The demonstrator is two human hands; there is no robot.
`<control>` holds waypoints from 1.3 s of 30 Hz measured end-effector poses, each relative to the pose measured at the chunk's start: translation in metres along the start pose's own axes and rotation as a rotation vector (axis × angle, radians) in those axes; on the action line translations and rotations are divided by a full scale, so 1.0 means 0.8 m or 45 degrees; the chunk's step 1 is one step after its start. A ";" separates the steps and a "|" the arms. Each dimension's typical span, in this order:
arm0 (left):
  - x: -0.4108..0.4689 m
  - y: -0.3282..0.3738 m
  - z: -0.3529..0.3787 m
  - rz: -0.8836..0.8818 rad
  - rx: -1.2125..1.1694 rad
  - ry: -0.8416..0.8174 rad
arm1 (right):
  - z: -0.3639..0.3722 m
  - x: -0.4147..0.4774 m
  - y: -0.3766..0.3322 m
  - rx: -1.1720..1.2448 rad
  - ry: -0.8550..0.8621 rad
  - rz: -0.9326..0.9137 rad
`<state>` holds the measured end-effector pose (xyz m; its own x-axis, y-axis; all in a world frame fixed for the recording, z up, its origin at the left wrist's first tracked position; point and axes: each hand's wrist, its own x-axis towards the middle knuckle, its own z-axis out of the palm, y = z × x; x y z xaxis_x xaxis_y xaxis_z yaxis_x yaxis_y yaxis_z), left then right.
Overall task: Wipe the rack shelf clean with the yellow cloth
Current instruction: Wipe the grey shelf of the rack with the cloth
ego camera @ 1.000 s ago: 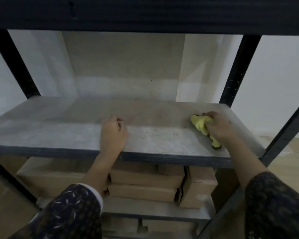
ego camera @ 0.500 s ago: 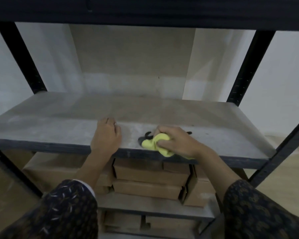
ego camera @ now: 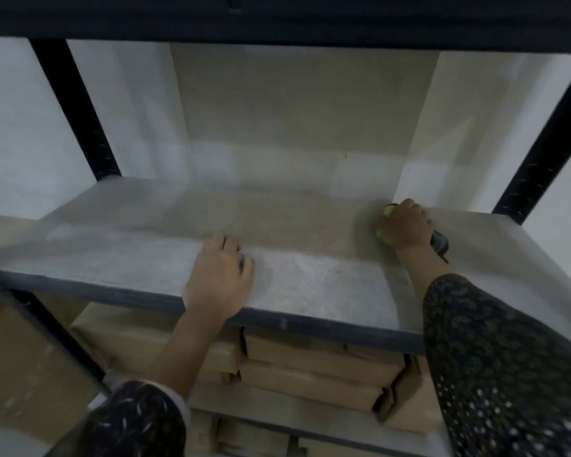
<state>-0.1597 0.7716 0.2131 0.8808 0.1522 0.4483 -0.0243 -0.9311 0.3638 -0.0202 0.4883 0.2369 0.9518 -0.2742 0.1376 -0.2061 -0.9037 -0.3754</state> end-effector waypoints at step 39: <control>-0.009 0.013 -0.015 -0.052 -0.030 -0.064 | -0.071 -0.147 -0.004 0.535 0.005 -0.202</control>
<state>-0.1722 0.7651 0.2234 0.9038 0.1726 0.3915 0.0015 -0.9163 0.4005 -0.1444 0.5048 0.2738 0.9631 -0.1450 0.2265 0.0532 -0.7230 -0.6888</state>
